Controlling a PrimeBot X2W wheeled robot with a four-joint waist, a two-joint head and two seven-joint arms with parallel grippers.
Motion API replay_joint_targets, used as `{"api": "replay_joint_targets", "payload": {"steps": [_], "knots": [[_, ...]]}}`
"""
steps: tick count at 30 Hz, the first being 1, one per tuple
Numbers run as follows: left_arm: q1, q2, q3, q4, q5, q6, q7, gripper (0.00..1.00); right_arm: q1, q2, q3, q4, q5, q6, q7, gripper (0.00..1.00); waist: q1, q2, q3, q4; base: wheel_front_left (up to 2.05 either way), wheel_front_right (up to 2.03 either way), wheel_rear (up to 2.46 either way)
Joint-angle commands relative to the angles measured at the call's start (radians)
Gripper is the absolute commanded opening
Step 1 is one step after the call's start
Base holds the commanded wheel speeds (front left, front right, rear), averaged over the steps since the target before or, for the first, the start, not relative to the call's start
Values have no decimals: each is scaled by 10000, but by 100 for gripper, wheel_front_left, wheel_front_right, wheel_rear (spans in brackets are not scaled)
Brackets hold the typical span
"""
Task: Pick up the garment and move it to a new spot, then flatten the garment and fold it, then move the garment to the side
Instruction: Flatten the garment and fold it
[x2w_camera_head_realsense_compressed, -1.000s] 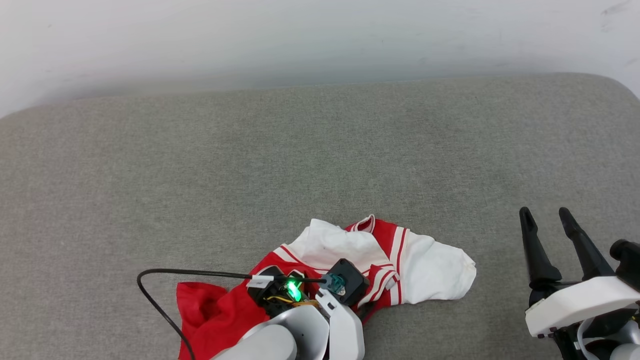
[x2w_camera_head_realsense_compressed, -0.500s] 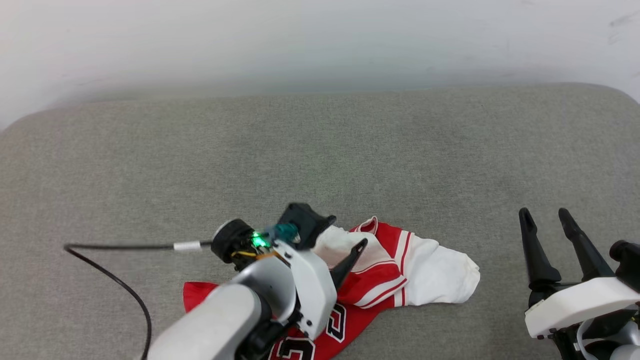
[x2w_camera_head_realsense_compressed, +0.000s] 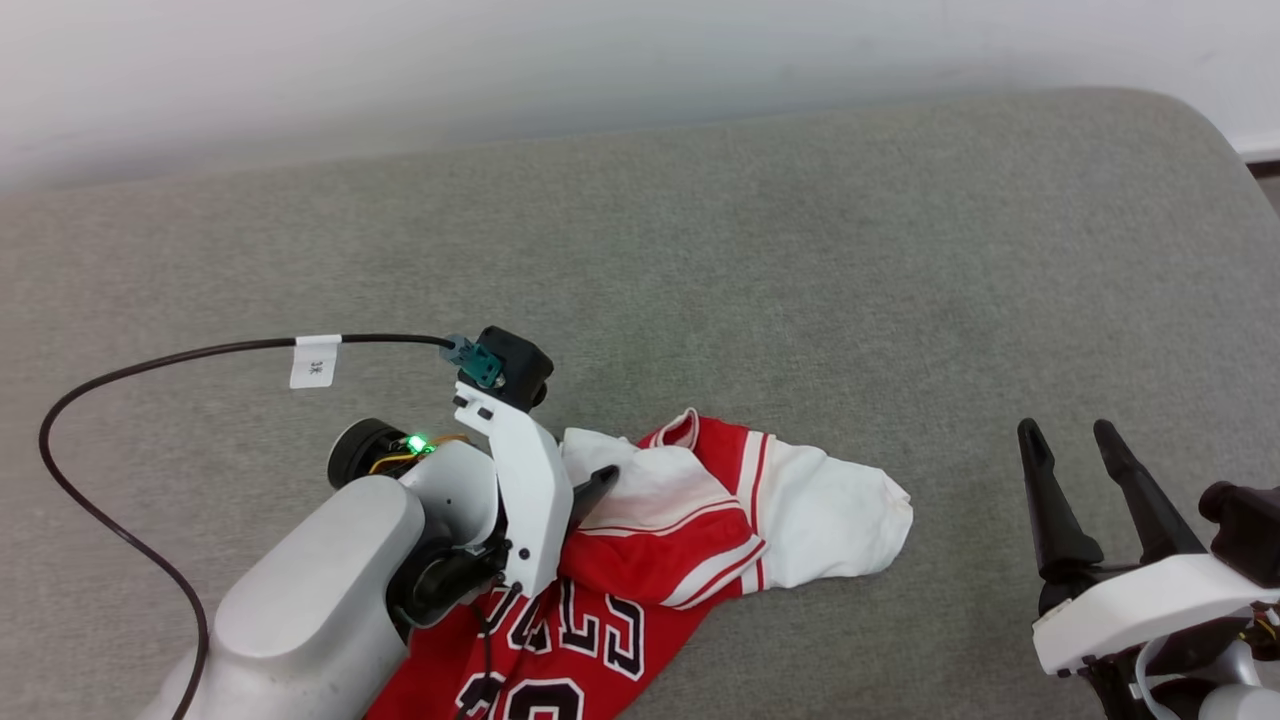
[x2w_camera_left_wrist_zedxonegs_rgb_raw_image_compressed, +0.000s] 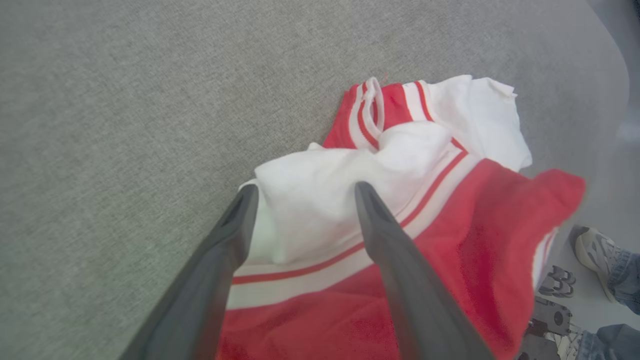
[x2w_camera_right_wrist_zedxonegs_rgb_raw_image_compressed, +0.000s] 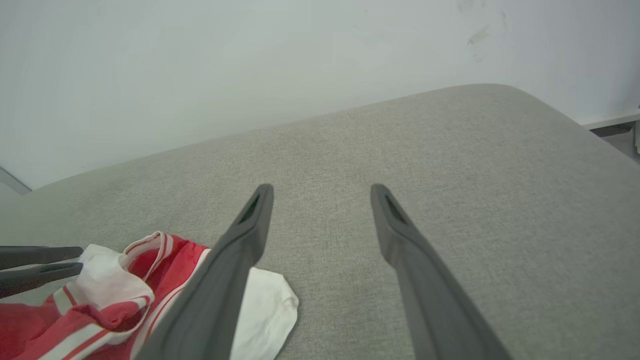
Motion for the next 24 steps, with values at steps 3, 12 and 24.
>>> {"api": "replay_joint_targets", "payload": {"steps": [3, 12, 24], "knots": [[-180, -41, -26, 382, -225, -144, 250, 100, -237, 9, 67, 124, 71, -3, -147, 100, 0, 0, 312, -265, 0, 0, 0], [-450, -98, 33, 754, -11, -155, -311, 0, -369, 9, -14, 439, 122, -3, -292, 100, 0, 0, 403, -223, 0, 0, 0], [299, 812, 1824, 684, 310, 2054, -2726, 0, -357, 9, -270, 233, -216, -3, -54, 100, 0, 0, 137, 501, 0, 0, 0]]}}
